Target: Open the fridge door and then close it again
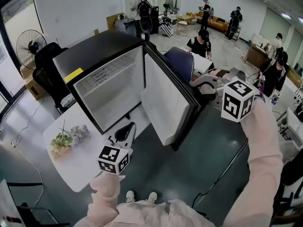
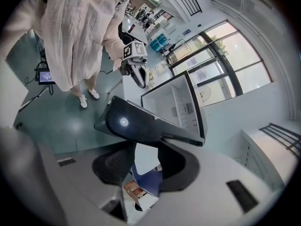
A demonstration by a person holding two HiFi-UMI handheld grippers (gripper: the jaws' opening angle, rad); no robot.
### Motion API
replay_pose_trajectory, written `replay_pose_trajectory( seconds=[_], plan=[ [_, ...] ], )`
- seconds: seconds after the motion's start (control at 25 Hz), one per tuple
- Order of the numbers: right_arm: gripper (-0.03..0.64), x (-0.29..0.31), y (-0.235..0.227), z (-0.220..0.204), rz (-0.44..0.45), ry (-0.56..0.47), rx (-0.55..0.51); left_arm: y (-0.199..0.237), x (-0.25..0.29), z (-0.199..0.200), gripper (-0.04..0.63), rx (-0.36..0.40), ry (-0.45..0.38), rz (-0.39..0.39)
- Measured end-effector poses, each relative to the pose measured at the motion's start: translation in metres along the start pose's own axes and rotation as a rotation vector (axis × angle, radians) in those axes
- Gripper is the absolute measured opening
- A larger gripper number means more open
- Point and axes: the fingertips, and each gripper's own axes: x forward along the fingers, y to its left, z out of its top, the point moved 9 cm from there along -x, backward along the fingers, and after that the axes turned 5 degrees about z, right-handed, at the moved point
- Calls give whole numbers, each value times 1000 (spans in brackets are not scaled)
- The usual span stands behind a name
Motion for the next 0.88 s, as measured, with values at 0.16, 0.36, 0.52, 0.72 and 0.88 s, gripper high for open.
replay_pose_trajectory(
  seconds=[0.16, 0.36, 0.52, 0.72, 0.88],
  plan=[
    [140, 8, -3, 13, -4, 0, 12, 12, -9, -5, 11, -1, -6, 7],
    [140, 15, -8, 29, 7, 23, 14, 28, -23, -9, 9, -13, -11, 17],
    [140, 6, -9, 35, 12, 53, 15, 29, -33, -2, 11, -30, -15, 16],
    [141, 17, -15, 53, 18, 70, 21, 49, -46, -11, 11, -44, -16, 26],
    [140, 21, -21, 68, 16, 79, 20, 60, -55, -12, 11, -47, -11, 26]
  ],
)
